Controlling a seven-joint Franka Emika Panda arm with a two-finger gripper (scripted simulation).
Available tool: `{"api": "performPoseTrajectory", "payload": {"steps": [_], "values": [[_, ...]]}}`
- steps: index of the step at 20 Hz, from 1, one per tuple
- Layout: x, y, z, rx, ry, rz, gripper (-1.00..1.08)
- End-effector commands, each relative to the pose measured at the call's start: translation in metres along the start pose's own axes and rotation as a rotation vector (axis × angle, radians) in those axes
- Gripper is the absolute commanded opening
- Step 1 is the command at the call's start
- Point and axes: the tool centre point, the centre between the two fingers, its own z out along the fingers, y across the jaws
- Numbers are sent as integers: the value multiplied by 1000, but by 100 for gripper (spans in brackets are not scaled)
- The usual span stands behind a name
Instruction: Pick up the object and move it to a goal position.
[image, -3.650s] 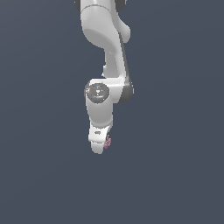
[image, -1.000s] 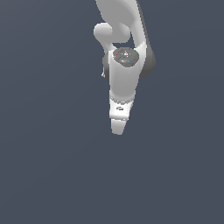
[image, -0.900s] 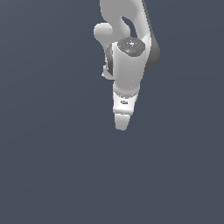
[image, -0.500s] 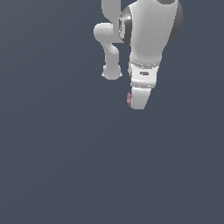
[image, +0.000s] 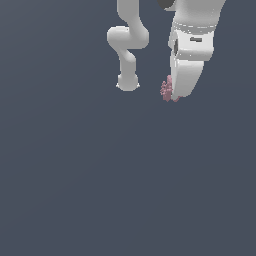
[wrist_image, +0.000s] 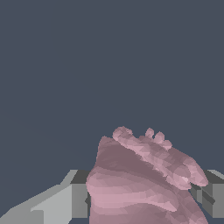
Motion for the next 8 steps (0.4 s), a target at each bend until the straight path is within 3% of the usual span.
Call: {"api": "performPoseTrajectory", "payload": {"steps": [1, 8], "values": [[6, -4, -12, 1, 0, 1, -100], [12, -7, -26, 1, 1, 3, -100]]}}
